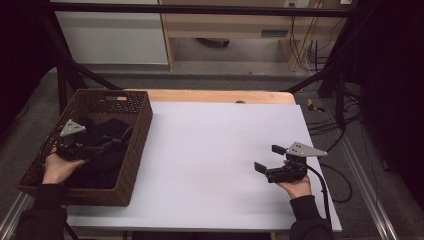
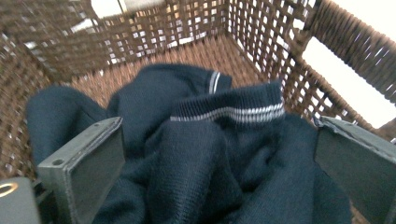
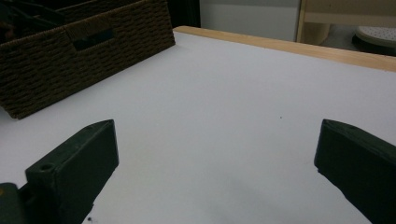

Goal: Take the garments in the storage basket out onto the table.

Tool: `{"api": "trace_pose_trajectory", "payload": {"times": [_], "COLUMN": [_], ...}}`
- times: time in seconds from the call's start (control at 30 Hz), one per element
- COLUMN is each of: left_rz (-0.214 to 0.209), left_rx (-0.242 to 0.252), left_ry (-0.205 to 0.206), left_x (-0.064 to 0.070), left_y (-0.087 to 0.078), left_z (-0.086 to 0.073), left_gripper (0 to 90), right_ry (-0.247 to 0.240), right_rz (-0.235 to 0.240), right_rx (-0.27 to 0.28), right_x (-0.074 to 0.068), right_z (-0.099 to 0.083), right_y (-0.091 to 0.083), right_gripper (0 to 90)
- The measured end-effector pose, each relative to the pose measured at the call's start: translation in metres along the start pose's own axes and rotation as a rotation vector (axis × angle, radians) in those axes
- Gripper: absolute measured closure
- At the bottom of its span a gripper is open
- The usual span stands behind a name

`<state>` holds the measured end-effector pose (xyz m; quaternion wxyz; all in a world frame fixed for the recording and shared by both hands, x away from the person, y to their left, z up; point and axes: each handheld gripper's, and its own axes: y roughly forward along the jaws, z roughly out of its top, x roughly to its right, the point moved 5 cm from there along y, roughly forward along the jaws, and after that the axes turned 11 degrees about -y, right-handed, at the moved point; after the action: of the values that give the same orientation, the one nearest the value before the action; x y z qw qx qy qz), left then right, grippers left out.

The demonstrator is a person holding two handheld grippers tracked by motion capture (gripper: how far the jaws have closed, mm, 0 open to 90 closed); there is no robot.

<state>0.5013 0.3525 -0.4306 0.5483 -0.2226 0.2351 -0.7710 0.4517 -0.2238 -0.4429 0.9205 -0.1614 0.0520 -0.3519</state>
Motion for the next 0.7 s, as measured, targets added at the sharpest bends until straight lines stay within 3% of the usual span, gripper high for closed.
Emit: {"api": "trace_pose_trajectory", "payload": {"times": [0.27,0.43,0.57,0.7], "left_rz": [0.003,0.007,0.022,0.004], "left_rx": [-0.071,-0.126,-0.162,-0.198], "left_ry": [0.005,0.047,0.041,0.036], "left_x": [-0.004,0.001,0.000,0.003], "left_y": [0.006,0.012,0.015,0.017], "left_z": [-0.010,-0.017,-0.021,-0.024], "left_gripper": [1.7,1.5,1.5,1.5], "right_ry": [-0.001,0.002,0.001,0.001], "right_rz": [0.000,0.003,0.003,0.001], "right_rx": [0.000,-0.006,-0.007,-0.009], "right_x": [0.000,-0.001,-0.001,0.000], "right_z": [0.000,-0.001,-0.001,-0.001], "right_y": [0.000,0.000,0.001,0.001], "right_gripper": [0.4,0.4,0.3,0.3]}}
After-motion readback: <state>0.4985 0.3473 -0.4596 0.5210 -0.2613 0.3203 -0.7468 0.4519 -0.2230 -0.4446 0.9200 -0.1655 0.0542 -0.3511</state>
